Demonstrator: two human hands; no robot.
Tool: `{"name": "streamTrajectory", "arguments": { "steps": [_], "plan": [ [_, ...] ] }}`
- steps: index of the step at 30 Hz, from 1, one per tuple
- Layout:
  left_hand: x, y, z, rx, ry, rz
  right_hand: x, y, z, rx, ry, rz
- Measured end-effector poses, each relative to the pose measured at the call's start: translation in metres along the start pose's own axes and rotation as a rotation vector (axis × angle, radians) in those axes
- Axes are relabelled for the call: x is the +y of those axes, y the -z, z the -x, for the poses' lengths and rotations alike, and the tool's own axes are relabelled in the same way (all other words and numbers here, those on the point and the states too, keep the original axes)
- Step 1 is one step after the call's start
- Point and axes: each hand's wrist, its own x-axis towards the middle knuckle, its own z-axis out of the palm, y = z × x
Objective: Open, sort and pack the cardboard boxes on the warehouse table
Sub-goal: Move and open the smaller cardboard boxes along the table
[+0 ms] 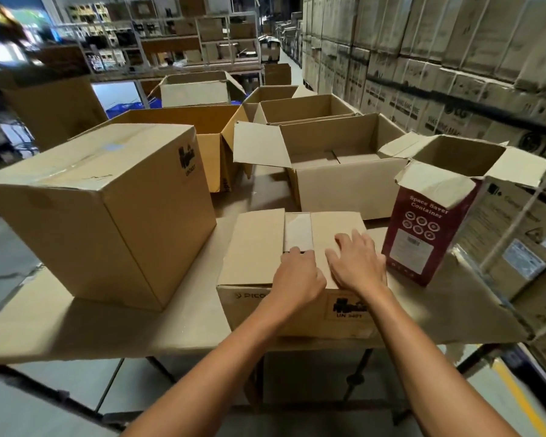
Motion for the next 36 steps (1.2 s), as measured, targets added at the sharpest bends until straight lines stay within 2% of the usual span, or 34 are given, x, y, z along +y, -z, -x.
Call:
{"name": "streamTrajectory", "arguments": {
  "steps": [3, 8, 11, 14, 17, 19, 24, 27, 30, 34, 36],
  "plan": [
    [0.017, 0.014, -0.006, 0.015, 0.019, -0.289, 0.0, 0.002, 0.003, -0.006, 0.007, 0.008],
    [-0.025, 0.051, -0.034, 0.142, 0.101, -0.284, -0.001, 0.002, 0.002, 0.023, 0.002, -0.014],
    [-0.079, 0.061, -0.049, 0.119, 0.246, -0.276, 0.0, 0.0, 0.0, 0.041, -0.001, -0.039],
    [-0.121, 0.053, -0.05, 0.024, 0.412, -0.054, 0.001, 0.0, -0.002, 0.037, 0.005, -0.032],
    [-0.138, 0.034, -0.045, -0.036, 0.475, 0.326, -0.001, 0.001, -0.002, 0.047, 0.007, -0.027],
    [-0.144, 0.027, -0.047, -0.02, 0.504, 0.455, -0.003, 0.004, 0.0, 0.014, 0.007, -0.027],
    [-0.143, 0.03, -0.045, 0.008, 0.487, 0.453, -0.014, 0.012, 0.003, -0.244, 0.025, 0.115],
    [-0.141, 0.03, -0.044, 0.013, 0.468, 0.403, -0.023, 0.02, 0.003, -0.28, -0.004, 0.123],
    [-0.152, 0.03, -0.044, 0.037, 0.489, 0.328, -0.028, 0.029, 0.0, -0.271, -0.021, 0.015],
    [-0.181, 0.034, -0.033, 0.077, 0.544, 0.262, -0.04, 0.06, -0.001, -0.251, 0.014, -0.418],
    [-0.19, 0.036, -0.025, 0.087, 0.562, 0.246, -0.045, 0.084, -0.007, -0.198, 0.017, -0.475]
  ]
}}
